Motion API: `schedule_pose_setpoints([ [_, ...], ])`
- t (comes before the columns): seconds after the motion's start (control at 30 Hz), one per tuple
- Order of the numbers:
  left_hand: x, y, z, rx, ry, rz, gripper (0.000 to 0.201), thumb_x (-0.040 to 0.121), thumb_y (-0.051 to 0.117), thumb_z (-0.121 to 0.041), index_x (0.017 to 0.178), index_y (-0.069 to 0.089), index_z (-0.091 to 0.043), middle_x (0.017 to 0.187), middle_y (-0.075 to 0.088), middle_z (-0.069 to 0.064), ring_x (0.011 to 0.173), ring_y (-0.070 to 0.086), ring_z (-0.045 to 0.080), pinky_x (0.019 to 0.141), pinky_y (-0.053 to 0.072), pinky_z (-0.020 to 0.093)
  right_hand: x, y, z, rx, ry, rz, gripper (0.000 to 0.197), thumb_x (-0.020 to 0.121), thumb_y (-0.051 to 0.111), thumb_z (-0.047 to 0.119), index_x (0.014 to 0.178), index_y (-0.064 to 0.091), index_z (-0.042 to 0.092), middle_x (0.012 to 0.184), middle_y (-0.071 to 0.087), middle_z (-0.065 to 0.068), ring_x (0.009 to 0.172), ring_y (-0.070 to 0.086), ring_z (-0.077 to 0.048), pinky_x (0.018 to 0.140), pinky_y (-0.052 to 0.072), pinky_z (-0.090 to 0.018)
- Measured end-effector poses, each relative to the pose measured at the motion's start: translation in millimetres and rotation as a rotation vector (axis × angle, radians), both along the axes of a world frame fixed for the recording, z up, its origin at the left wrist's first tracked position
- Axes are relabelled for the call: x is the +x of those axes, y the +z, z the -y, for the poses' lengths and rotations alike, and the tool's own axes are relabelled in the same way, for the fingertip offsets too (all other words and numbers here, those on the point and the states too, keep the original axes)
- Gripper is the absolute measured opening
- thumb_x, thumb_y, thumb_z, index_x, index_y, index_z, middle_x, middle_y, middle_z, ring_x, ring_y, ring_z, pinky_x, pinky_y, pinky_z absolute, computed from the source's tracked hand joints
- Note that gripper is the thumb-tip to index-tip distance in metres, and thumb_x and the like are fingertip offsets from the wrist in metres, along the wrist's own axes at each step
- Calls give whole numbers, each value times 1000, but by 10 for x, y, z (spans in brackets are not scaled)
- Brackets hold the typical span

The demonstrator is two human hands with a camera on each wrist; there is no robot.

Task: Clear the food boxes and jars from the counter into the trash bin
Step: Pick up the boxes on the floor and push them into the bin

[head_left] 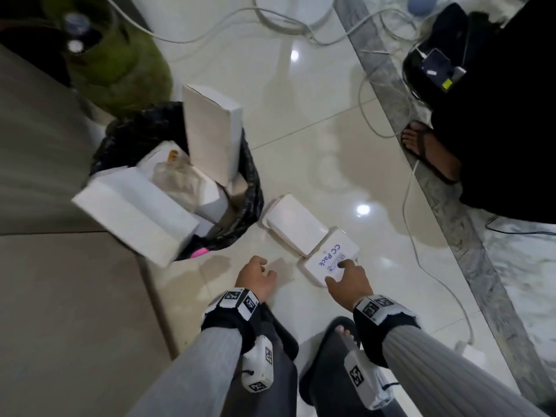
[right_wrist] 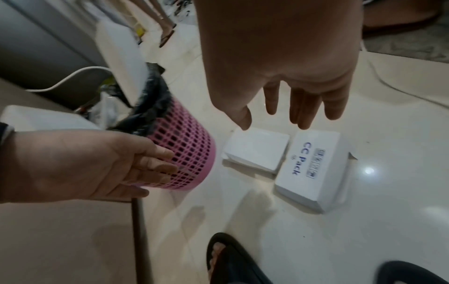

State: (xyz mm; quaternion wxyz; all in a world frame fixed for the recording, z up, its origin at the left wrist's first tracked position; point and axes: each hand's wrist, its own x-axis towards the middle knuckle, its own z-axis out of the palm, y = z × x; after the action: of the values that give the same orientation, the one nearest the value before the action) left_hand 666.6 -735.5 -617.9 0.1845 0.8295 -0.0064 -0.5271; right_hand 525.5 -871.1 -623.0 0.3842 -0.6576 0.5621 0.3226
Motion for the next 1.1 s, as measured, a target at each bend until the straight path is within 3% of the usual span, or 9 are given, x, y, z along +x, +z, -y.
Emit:
schedule_pose_setpoints([
  [0.27,113,-1479,509,28,-137,105,50,89,54,-21,134,40,-6,135,53,16,123,52,29,104,42,36,-350,-1369,375,-95,-127,10,79,79,72,31,143,29,14,138,35,-16,125,45,-37,100,43,-45],
  [0.37,128,-1923,558,72,-105,134,53,90,54,-24,136,37,-4,133,54,17,122,53,31,101,40,35,-364,-1815,477,-171,-117,7,97,68,80,39,146,26,19,140,32,-14,127,42,-36,103,42,-47],
  [0.47,119,-2217,577,85,-57,137,50,92,53,-26,134,38,-3,129,58,17,119,54,32,95,41,33,-354,-2120,547,-281,-117,10,99,63,83,43,144,31,21,143,30,-15,130,38,-37,108,36,-47],
  [0.6,101,-2477,569,78,-11,139,29,91,52,-26,113,52,-8,113,64,13,102,60,31,79,38,26,-344,-2324,652,-286,-27,2,104,53,87,47,139,36,18,147,30,-9,133,35,-34,111,30,-47],
  [0.7,70,-2601,578,65,37,151,7,86,47,-15,80,47,-10,93,71,12,84,64,28,64,40,26,-356,-2341,791,-239,-54,55,92,46,91,43,119,42,14,123,49,-5,116,49,-30,98,42,-45],
  [0.77,41,-2597,599,65,72,162,5,83,45,-10,78,46,-9,82,74,11,73,64,25,53,38,25,-348,-2307,866,-181,-100,91,75,51,90,36,104,40,17,106,50,-1,109,49,-28,87,48,-43],
  [0.83,18,-2549,611,63,131,174,5,82,44,-8,77,46,-8,82,76,13,69,63,25,52,39,24,-346,-2276,892,-123,-98,97,65,58,86,29,99,36,19,99,51,-1,107,48,-27,83,50,-44],
  [0.97,-74,-2409,566,44,181,121,13,80,44,-7,68,42,-10,81,77,16,79,72,30,59,47,29,-393,-2206,798,-23,-59,60,69,63,83,29,114,38,20,116,60,-8,105,57,-27,90,52,-45],
  [1.1,-174,-2348,455,72,167,99,6,78,47,-12,74,50,-8,81,77,13,78,70,31,69,54,33,-414,-2193,615,-29,195,-80,99,57,84,48,138,31,25,131,47,-1,126,40,-27,101,37,-43],
])
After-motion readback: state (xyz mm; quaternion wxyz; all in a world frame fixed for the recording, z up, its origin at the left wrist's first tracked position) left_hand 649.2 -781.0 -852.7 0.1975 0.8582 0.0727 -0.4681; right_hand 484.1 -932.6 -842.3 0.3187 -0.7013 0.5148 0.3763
